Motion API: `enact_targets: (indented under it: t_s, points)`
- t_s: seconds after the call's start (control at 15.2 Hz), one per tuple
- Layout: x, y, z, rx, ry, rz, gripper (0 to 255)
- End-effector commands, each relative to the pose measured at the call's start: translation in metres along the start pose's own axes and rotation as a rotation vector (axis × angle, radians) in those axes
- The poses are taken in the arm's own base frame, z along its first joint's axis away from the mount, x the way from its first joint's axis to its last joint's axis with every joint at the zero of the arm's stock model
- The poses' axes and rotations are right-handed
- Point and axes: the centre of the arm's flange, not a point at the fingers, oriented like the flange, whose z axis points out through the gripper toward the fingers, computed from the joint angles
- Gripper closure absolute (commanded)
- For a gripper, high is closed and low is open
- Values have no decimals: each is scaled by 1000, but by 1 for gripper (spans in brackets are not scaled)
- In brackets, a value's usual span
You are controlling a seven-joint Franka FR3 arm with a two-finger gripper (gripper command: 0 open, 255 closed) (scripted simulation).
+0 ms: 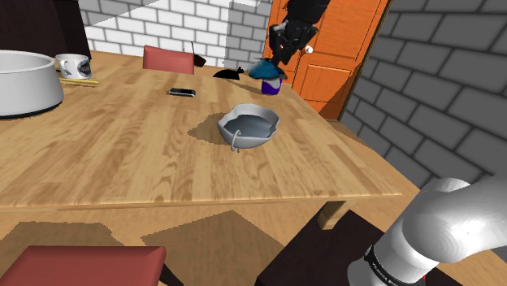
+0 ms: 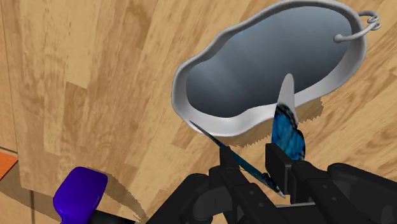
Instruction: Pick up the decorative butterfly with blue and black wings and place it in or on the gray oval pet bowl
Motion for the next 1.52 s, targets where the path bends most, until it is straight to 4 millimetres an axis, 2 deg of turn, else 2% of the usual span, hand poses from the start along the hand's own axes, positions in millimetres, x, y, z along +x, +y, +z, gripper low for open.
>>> enact_targets:
  t_s: [0.0,1.39,1.45]
  points:
    - [18,-18,-3,2,-1,1,255]
    - [-30,-36,97,2,-1,1,255]
    - [-30,-36,97,2,-1,1,255]
